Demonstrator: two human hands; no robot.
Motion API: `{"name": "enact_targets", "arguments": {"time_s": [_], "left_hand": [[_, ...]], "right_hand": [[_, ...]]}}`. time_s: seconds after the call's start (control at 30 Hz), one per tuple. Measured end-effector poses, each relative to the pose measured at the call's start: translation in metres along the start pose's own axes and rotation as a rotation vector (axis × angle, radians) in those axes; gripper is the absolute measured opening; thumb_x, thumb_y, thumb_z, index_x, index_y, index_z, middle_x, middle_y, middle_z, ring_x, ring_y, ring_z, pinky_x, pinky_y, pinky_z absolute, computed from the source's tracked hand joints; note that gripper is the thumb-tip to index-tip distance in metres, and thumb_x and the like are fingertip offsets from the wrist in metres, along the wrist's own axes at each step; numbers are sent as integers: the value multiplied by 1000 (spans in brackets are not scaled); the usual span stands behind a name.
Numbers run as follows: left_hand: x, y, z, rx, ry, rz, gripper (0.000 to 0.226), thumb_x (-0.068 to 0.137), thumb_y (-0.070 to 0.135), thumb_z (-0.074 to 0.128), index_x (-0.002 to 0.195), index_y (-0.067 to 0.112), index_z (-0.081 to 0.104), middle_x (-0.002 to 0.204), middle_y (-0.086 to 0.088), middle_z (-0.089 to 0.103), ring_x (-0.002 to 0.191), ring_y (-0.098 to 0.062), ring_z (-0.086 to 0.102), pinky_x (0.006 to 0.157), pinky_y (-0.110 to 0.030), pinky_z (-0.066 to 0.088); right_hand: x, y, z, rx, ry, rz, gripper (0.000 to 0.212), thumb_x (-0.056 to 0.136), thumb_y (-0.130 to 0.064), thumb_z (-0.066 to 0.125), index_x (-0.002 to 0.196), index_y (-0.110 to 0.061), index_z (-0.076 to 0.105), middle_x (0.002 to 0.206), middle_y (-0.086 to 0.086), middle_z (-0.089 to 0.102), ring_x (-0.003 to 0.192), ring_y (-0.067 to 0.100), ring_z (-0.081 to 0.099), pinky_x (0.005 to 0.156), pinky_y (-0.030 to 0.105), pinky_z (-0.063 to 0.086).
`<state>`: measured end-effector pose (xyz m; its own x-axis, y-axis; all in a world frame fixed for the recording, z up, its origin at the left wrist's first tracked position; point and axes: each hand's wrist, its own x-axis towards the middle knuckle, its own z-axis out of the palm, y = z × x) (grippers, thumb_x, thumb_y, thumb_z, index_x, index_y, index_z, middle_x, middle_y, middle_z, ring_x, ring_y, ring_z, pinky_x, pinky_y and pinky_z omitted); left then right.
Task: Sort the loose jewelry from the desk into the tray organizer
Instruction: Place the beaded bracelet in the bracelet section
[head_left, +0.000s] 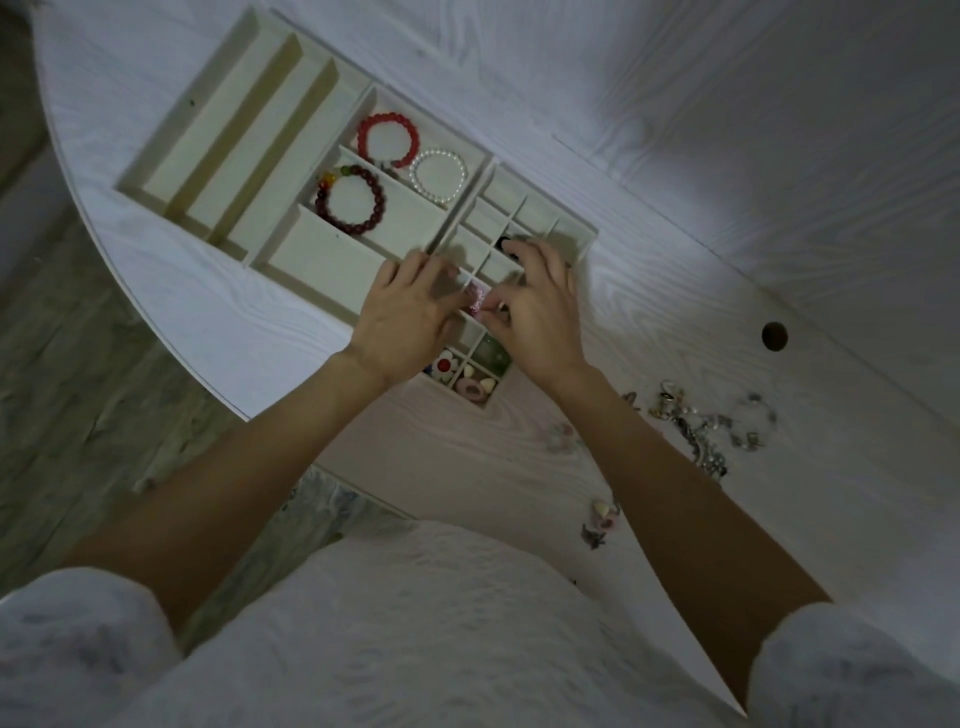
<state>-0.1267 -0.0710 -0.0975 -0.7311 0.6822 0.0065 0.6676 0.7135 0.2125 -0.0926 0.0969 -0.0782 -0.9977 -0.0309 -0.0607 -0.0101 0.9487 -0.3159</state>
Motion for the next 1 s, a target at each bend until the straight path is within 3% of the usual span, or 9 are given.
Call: {"name": "enact_targets", "arguments": {"time_s": [0.13, 0.33, 0.5, 0.73, 0.87, 1.0], "left_hand": [[0, 0, 0, 7, 16, 8, 41, 86, 28, 34, 106, 22, 70, 112, -11, 59, 100, -31, 43, 75, -38, 28], [2, 0, -1, 57, 10, 17, 40, 86, 29, 36, 102, 21, 71, 111, -11, 60, 101, -31, 46, 77, -38, 29], [1, 1, -4, 64, -15, 11, 44, 85, 30, 33, 104, 21, 71, 111, -12, 60, 103, -34, 49, 78, -38, 28], [-2, -1, -2, 13, -8, -17, 44, 85, 30, 33, 105, 21, 70, 112, -9, 59, 100, -32, 48, 76, -35, 26], [0, 8, -6, -35, 13, 4, 42, 86, 31, 34, 107, 24, 69, 113, -7, 59, 101, -32, 48, 77, -37, 28], [-10, 17, -5, -132, 101, -55, 31, 85, 37, 50, 103, 19, 67, 103, -9, 62, 92, -31, 54, 74, -35, 33]], "right_hand": [[12, -8, 1, -65, -71, 25, 12, 77, -30, 72, 71, -19, 75, 138, 3, 47, 132, 28, 30, 100, 39, 22], [19, -12, 0, -210, -42, -121, 9, 70, -17, 74, 66, -8, 73, 127, 8, 58, 124, 30, 44, 99, 39, 23], [11, -13, 4, -143, -73, 35, 16, 80, -24, 66, 67, -20, 74, 136, 1, 51, 130, 27, 34, 99, 38, 20], [-1, -6, 1, -97, -115, 15, 15, 85, -23, 61, 90, -19, 74, 145, 8, 39, 137, 29, 22, 105, 40, 15], [-23, 4, -19, 70, -13, 92, 21, 83, -20, 61, 102, -16, 68, 139, 10, 43, 134, 28, 27, 104, 39, 22], [-72, 30, -45, 202, 137, 141, 22, 85, -16, 56, 104, -15, 66, 118, 6, 58, 113, 22, 46, 92, 32, 33]]}}
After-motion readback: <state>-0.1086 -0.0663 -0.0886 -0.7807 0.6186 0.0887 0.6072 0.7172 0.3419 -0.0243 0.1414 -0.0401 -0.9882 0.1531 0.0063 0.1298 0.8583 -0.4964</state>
